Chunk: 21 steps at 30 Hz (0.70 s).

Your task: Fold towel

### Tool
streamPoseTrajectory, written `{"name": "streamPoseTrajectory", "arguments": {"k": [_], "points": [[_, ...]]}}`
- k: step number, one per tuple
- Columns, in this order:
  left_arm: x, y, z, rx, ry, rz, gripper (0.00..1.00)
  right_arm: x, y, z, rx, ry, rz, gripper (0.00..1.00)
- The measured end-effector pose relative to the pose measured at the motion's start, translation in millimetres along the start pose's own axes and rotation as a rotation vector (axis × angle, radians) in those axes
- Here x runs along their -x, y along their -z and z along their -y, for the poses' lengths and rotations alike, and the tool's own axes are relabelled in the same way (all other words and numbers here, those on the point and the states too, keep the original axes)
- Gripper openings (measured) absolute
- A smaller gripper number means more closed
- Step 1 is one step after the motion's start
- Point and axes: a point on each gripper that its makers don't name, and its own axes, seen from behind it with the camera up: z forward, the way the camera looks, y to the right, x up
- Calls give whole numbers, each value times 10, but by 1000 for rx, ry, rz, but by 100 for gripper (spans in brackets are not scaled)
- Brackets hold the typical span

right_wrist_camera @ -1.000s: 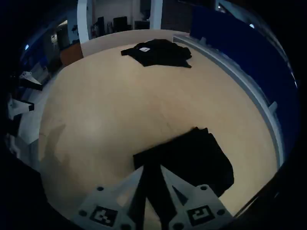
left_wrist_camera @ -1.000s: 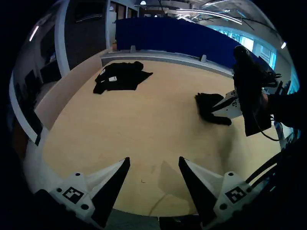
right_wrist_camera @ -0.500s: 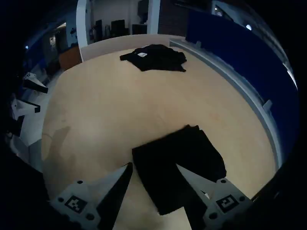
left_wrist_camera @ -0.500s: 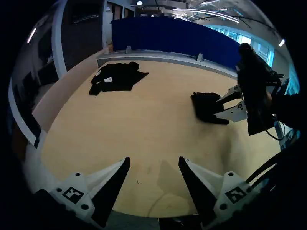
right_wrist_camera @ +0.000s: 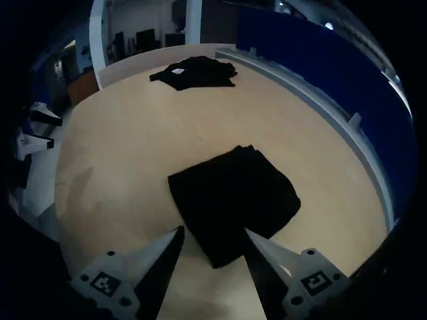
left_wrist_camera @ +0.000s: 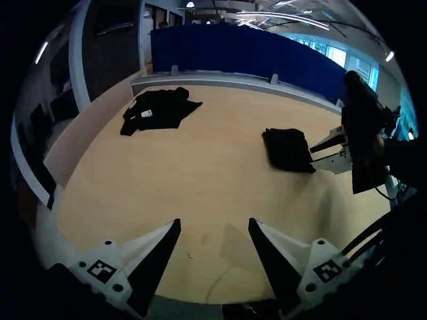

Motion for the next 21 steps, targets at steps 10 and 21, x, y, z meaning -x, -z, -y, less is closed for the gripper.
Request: {"name": "streamPoseTrajectory", "arguments": {"k": [10,21], "points": [[-2,2,-31,3,-8,0,94,337,80,-60,26,-51,36,77],[14,-1,-41,6,-13,-1,94,444,26,-50,31,-69,50,67]]}}
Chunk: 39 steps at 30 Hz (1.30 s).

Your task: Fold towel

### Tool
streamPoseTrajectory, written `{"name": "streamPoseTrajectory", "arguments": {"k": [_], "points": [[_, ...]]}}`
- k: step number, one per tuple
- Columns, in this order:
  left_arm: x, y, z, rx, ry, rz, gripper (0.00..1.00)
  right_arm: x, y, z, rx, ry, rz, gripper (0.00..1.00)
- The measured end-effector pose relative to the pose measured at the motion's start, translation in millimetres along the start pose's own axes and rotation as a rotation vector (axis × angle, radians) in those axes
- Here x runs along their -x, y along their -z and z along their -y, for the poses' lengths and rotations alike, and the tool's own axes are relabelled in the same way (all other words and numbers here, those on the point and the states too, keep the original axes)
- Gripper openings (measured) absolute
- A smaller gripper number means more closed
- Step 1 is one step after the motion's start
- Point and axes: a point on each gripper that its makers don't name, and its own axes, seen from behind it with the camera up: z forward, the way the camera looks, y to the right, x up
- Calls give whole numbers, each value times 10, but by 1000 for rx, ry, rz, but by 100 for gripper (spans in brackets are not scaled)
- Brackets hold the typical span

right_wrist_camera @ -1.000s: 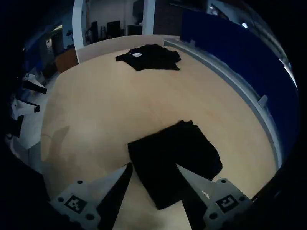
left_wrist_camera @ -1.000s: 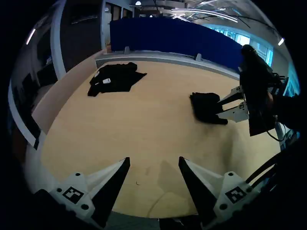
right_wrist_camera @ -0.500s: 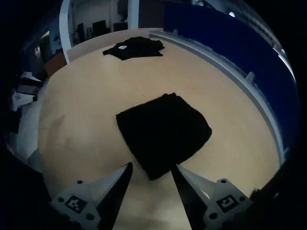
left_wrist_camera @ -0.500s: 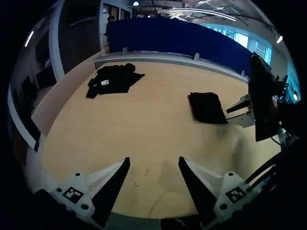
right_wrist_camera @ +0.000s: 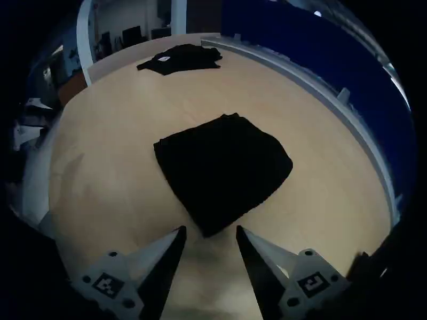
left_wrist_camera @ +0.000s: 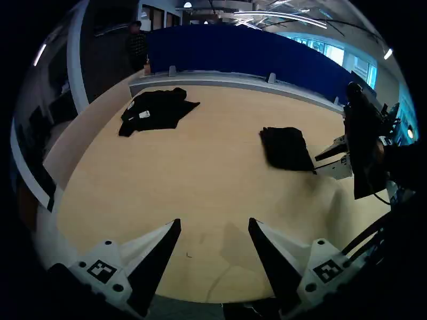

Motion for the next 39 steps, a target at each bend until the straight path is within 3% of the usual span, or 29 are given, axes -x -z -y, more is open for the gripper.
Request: {"name": "streamPoseTrajectory", "arguments": {"k": [17,29,39], "points": [[20,41,16,-6,3,-2,94,27,-98,13,2,-47,3,4],[3,31,8,-3,1,-6,94,-138,5,-28,0,-38,-48,2],[-76,17,-16,4,-4,-19,94,-674,335,-190,31,5,-145,2]]}}
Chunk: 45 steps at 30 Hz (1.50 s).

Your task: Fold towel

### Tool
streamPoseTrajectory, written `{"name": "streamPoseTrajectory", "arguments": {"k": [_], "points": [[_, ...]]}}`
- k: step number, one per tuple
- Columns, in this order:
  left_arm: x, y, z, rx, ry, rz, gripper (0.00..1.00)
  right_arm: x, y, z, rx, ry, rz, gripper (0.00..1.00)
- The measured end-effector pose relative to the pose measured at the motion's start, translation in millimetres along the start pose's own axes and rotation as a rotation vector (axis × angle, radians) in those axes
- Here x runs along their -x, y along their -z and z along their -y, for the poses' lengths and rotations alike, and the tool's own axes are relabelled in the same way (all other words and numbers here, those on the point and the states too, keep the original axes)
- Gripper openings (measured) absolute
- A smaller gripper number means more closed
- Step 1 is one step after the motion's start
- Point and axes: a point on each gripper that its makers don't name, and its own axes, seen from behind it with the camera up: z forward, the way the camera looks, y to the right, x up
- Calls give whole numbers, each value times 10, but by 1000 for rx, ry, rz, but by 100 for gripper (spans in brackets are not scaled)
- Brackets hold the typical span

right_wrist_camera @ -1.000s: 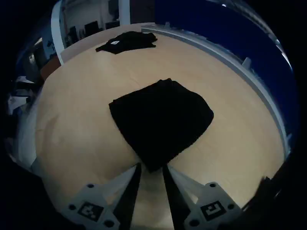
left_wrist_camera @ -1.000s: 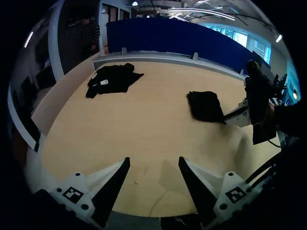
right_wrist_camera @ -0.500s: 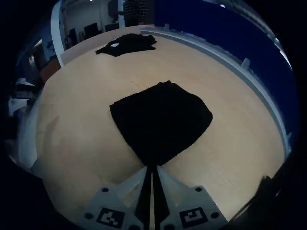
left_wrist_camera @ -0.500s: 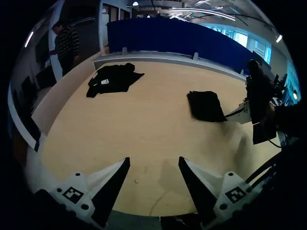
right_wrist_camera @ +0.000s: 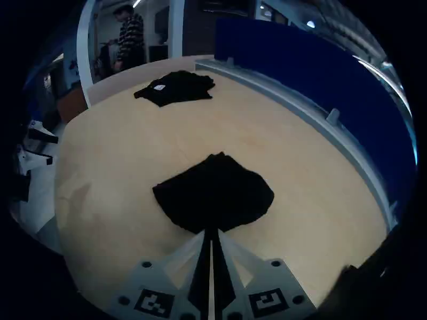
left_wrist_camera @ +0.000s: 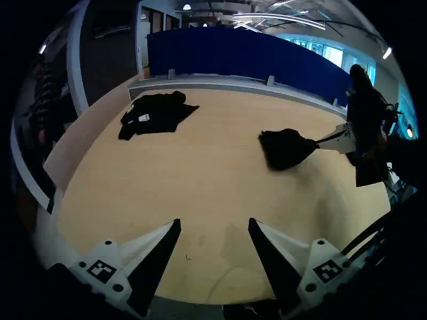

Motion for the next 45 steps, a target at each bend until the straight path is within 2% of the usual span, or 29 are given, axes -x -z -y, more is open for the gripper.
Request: {"name": "streamPoseTrajectory", "arguments": {"k": [9,14,20,33,45], "points": [[-102,-15,-6,3,-2,-17,94,-631,300,-131,8,25,-97,2],[-150,-19,-9,6,-2,-28,94,-891,462,-234,22,41,-134,2],[-199,-19,-16,10,-2,-39,94,-1124,626,-351,36,31,-174,2],[-301,-25,-94,27,-8,-50,94,-1250,928,-690,84,-20,-213,2],[-418,-72,-242,45,-30,-53,94,-1092,1286,-1254,171,-52,-201,2]]}}
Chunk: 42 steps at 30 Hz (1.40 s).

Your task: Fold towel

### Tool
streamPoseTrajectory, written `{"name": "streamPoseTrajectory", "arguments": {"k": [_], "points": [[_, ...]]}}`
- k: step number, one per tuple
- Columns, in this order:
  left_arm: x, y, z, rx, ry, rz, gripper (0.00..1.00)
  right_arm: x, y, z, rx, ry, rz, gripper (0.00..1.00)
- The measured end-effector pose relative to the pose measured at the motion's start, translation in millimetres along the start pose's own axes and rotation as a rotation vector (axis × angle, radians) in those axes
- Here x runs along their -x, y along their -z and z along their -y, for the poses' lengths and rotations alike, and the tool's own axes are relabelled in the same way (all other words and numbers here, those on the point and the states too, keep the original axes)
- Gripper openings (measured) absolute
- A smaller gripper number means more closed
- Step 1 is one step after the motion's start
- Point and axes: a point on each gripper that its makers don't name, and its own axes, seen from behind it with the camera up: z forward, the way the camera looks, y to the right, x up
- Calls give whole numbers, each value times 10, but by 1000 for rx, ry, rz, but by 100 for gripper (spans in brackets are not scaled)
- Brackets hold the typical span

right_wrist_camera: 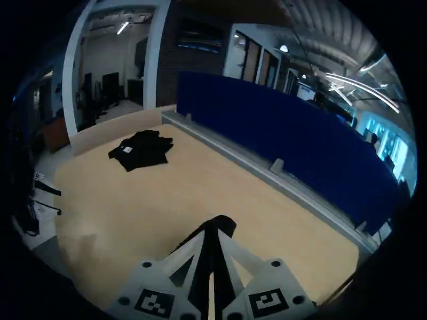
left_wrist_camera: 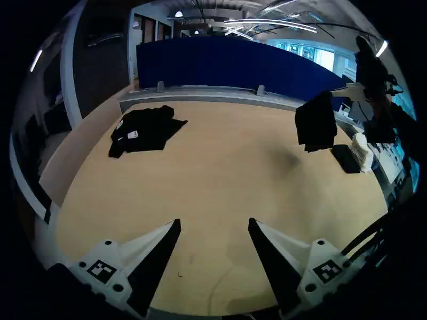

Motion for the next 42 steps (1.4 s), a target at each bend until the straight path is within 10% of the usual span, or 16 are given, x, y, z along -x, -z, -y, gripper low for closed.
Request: {"name": "streamPoseTrajectory", "arguments": {"k": [25,42], "points": [[-159,-155,-217,-4,-28,26,94,738,629,-1791,236,-80,94,2],[-181,-201,-356,-3,-52,42,94,1098,704,-2385,306,-146,132,2]]}}
